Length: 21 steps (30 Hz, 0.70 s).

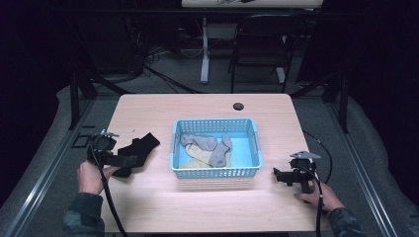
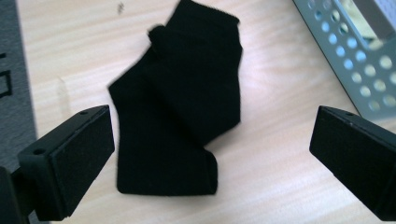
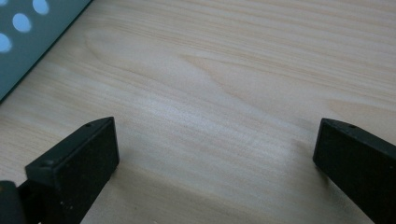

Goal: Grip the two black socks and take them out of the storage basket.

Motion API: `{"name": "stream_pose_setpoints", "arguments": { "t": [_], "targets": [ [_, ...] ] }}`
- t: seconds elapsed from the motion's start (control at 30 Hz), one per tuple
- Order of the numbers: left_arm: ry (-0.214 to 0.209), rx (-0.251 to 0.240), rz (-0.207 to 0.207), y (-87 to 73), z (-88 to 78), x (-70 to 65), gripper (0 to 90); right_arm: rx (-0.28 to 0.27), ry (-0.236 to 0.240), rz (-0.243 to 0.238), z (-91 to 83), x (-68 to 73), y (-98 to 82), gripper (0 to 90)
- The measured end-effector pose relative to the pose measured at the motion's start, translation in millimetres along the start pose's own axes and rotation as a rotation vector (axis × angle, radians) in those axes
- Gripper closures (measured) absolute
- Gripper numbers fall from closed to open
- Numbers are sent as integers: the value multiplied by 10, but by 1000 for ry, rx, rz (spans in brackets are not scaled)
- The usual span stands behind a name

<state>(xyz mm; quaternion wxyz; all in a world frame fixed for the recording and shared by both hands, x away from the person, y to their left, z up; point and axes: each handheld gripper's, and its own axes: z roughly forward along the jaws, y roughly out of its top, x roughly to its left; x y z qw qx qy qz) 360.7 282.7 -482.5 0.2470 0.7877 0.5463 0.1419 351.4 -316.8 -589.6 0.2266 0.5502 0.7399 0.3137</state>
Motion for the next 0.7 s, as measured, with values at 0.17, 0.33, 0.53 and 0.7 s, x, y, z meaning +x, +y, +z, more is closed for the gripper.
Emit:
{"name": "stream_pose_setpoints", "arguments": {
  "t": [0.17, 0.33, 0.53, 0.7],
  "targets": [
    [-20, -13, -10, -201, 59, -66, 0, 0, 0, 0, 0, 0, 0, 0],
    [-4, -2, -23, -369, 157, -101, 0, 0, 0, 1, 0, 1, 0, 0],
    [11, 16, -30, -476, 288, -97, 0, 0, 0, 1, -1, 0, 0, 0],
    [15, 1, -20, -468, 285, -98, 0, 0, 0, 1, 0, 0, 0, 0]
  ]
}}
